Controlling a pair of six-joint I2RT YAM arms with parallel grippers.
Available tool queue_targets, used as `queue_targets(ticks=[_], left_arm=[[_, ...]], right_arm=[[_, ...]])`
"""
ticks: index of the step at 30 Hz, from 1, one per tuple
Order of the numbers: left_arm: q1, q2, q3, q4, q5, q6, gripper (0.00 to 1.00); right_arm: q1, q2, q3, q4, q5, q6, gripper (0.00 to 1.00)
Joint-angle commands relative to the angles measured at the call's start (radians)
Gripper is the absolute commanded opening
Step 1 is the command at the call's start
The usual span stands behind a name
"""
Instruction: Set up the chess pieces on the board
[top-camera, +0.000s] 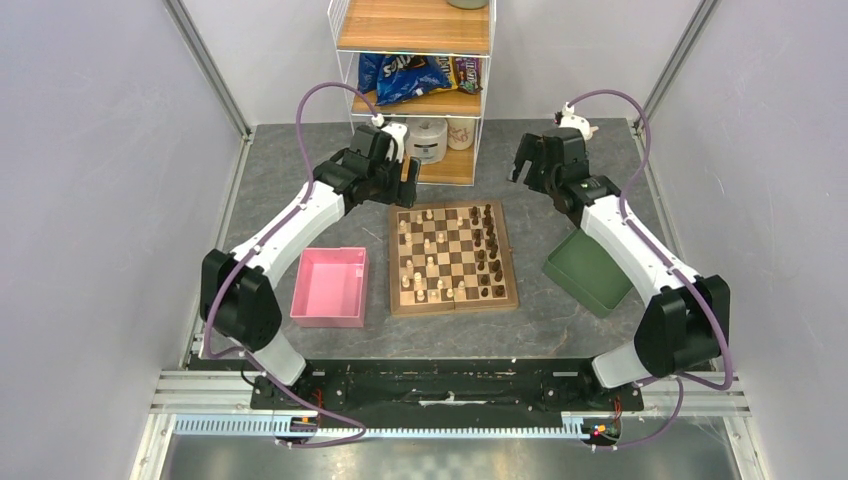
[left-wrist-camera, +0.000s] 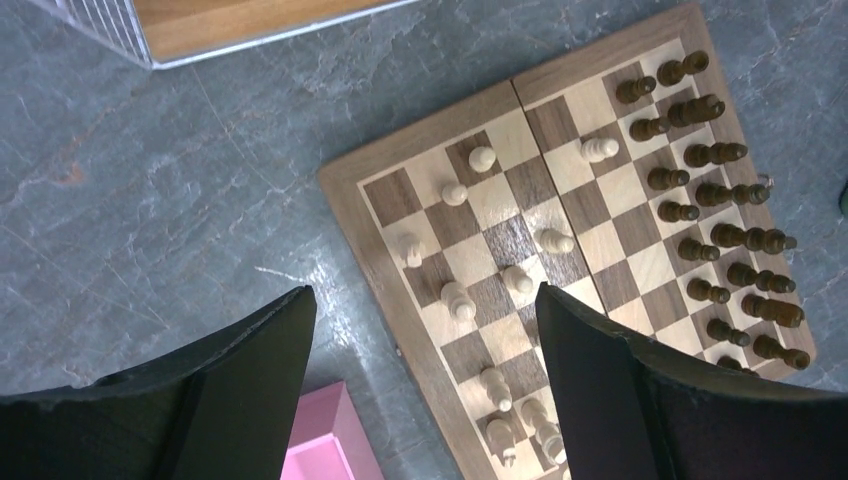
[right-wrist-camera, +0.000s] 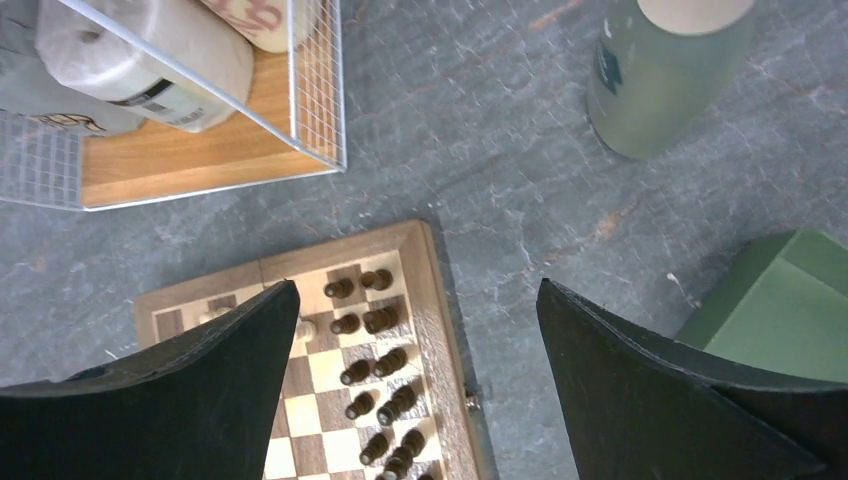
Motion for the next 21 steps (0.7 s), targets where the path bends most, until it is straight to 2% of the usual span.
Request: queue_targets(ticks=[1, 8, 12, 17, 21], left_arm=[[0.002, 0.036, 0.080, 0.023, -0.007, 0.056, 0.88], [0.001, 0.014, 0.045, 0.060, -0.012, 0.048, 0.88], [0.000, -0.008, 0.078, 0.030, -0.015, 0.060, 0.89], [0.001, -0.078, 0.046, 0.008, -0.024, 0.055, 0.90], [0.002, -0.136, -0.001, -0.035, 0.056, 0.053, 0.90]], right_arm=[[-0.006, 0.021, 0.096, 0.023, -0.049, -0.012, 0.96], [-0.017, -0.006, 0.072, 0.052, -0.027, -0.014, 0.96], [-0.026, 0.013, 0.201, -0.094, -0.024, -0.004, 0.97], [-0.027, 0.053, 0.342, -0.234, -0.079, -0.012, 0.97], [-0.027, 0.013, 0.314, -0.254, -0.123, 0.081, 0.97]])
